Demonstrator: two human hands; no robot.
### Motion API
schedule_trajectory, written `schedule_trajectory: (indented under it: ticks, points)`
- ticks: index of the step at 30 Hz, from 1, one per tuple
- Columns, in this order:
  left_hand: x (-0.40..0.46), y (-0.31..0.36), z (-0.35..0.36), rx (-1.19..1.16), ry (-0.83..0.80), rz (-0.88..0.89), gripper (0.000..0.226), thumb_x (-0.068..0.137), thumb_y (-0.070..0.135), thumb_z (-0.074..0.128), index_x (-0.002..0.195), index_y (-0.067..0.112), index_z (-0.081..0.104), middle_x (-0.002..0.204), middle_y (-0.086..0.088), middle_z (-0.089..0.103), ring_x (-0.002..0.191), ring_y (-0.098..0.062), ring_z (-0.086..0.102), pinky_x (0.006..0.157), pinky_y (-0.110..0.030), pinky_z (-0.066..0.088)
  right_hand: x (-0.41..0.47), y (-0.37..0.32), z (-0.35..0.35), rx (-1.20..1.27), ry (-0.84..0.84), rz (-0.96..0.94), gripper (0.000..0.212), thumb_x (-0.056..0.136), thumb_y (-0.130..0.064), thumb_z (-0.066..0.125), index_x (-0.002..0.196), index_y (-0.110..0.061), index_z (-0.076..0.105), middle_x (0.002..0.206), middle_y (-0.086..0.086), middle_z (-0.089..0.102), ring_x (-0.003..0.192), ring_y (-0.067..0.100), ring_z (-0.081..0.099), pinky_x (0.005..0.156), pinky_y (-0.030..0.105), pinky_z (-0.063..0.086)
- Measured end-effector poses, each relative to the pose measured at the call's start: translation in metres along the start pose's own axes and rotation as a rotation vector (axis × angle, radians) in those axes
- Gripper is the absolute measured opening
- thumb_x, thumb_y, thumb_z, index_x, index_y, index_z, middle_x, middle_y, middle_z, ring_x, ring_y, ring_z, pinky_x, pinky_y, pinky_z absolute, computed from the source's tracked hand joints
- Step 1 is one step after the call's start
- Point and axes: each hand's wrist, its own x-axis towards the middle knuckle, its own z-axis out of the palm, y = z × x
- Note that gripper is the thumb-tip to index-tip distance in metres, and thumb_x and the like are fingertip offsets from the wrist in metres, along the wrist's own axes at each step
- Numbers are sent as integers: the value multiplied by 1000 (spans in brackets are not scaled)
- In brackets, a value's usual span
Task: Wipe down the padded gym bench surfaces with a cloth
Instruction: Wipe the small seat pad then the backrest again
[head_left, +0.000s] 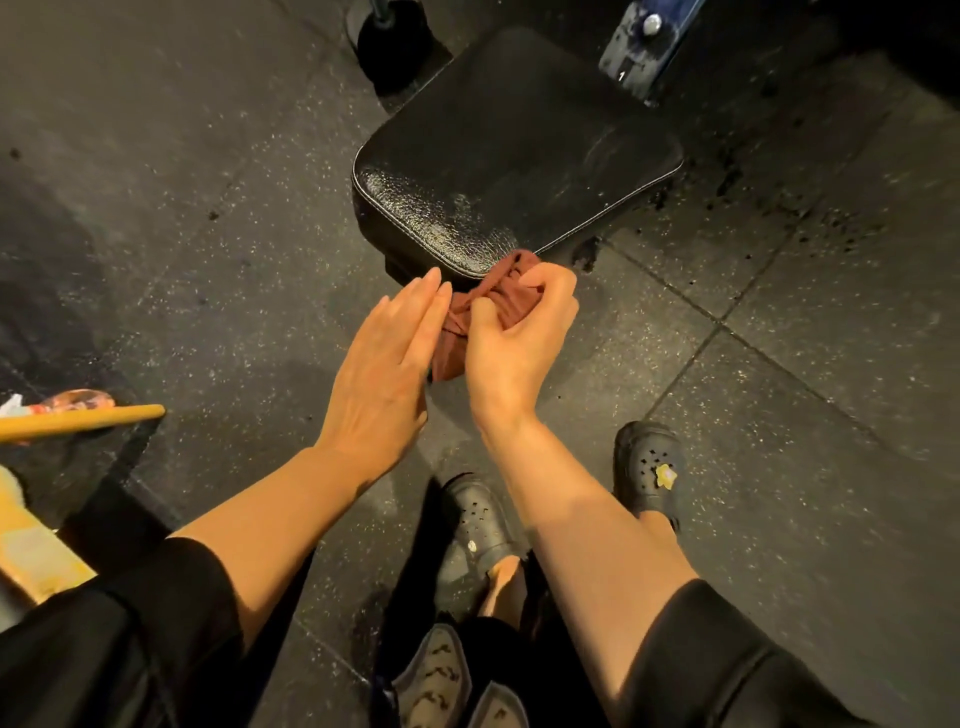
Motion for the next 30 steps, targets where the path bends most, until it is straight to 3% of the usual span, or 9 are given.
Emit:
schedule_trajectory:
  ticks: [4,7,9,13,17,19,25,27,30]
  points:
    - [2,4,-5,29,-41,16,105,57,-16,69,148,-1,19,155,-18,19,144,-31,19,119,-41,13,42,14,-22,-156,178,284,31,71,7,48,90,-17,45,97,4,44,80,5,50,83,32,46]
    - [16,9,-8,21,60,13,91,64,-18,58,146,-3,23,152,-20,26,142,-29,23,120,-35,10,47,-4,-48,-174,206,-45,38,69,7,50,102,-12,51,103,2,46,85,-7,48,78,21,42]
    - [30,15,-6,-15,136,64,79,69,-18,51,143,-4,30,150,-21,32,140,-29,27,119,-38,16,42,-15,-49,-196,58,-330,47,71,3,56,118,-8,56,118,5,54,108,0,47,94,20,40]
    - [53,26,-3,-58,208,99,60,78,-12,47,138,-8,41,144,-23,40,137,-33,35,112,-50,29,58,-1,-27,-438,-429,-611,48,86,-4,50,131,-21,56,143,2,47,141,24,28,113,53,23]
    - [68,27,-6,7,203,151,51,81,-4,49,133,-7,47,140,-21,46,134,-33,38,113,-50,27,131,1,-42,-401,-319,-421,51,77,12,50,120,-10,64,131,6,57,135,22,40,115,41,27]
    - [82,29,-7,32,202,174,46,83,2,47,127,-7,53,137,-21,49,131,-33,42,113,-50,27,146,-5,-46,-429,-279,-328,43,82,4,50,121,-8,63,133,9,55,136,25,37,116,38,26]
    - [128,36,0,134,160,216,29,88,16,53,109,1,65,126,-16,59,123,-29,50,115,-42,22,142,-3,-58,-575,-687,-702,47,87,4,42,129,-9,58,148,7,42,143,16,22,116,18,14]
    - [134,31,5,194,118,257,30,89,18,54,113,2,64,128,-18,57,123,-32,50,114,-45,22,173,-4,-63,-635,-620,-692,46,84,1,37,121,-6,64,138,12,52,137,20,29,112,10,11]
    - [135,29,11,246,96,273,36,94,20,45,122,2,60,129,-18,56,122,-32,50,115,-49,23,210,-5,-71,-709,-393,-430,49,82,10,44,126,-5,60,141,15,47,136,29,36,110,8,9]
